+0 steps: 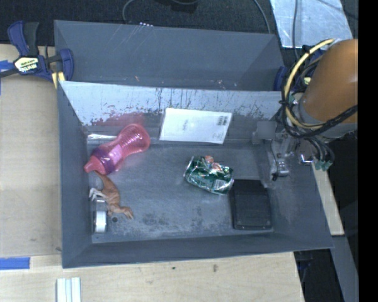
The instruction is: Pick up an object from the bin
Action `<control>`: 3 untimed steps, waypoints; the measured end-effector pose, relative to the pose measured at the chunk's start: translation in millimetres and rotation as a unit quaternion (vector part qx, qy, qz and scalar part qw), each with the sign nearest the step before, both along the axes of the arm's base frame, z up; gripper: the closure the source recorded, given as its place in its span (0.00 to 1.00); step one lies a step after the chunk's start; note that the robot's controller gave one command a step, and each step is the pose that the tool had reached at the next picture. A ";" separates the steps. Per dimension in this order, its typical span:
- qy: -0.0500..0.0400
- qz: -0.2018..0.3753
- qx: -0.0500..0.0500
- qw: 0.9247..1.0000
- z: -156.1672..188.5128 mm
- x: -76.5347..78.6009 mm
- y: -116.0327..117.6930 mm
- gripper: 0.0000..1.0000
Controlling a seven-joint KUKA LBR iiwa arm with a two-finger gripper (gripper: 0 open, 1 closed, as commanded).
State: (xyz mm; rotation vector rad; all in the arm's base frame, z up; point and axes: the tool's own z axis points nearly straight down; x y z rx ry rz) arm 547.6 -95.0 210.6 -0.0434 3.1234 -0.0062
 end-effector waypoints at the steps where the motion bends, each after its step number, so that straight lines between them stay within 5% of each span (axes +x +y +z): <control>1: 0.008 -0.040 0.002 0.999 -72.8 2.2 16.6 0.00; 2: 0.009 -0.050 0.003 0.999 -86.4 2.3 19.6 0.00; 3: 0.007 0.041 0.001 0.999 -88.1 -12.7 -0.4 0.00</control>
Offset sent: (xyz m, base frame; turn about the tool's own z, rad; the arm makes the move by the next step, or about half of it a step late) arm 0.0074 -0.0022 0.1071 0.1557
